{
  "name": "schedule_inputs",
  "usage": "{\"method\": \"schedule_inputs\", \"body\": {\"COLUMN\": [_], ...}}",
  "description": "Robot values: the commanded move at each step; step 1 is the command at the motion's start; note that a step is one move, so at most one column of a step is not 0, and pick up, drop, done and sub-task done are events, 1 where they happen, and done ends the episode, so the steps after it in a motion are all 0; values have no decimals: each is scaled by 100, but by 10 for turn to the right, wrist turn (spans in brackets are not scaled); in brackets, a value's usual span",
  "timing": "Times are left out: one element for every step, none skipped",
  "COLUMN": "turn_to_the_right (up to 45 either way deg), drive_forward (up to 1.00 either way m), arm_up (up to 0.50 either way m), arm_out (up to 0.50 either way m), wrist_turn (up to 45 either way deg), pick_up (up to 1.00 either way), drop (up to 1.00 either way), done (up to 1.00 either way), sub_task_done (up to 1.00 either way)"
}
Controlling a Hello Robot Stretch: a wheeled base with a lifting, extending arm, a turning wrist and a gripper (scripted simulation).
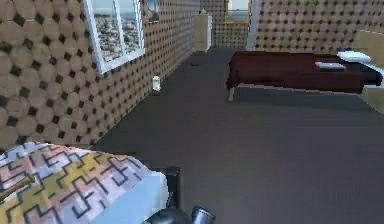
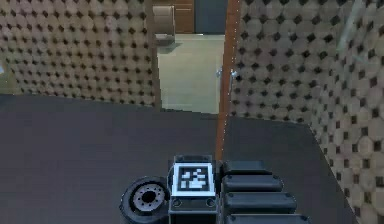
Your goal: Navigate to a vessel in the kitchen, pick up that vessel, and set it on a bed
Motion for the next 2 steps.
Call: {"method": "schedule_inputs", "body": {"turn_to_the_right": [-450,-270], "drive_forward": [0,0], "arm_up": [0,0], "arm_out": [0,0], "wrist_turn": [0,0], "pick_up": [0,0], "drop": [0,0], "done": [0,0], "sub_task_done": [0,0]}}
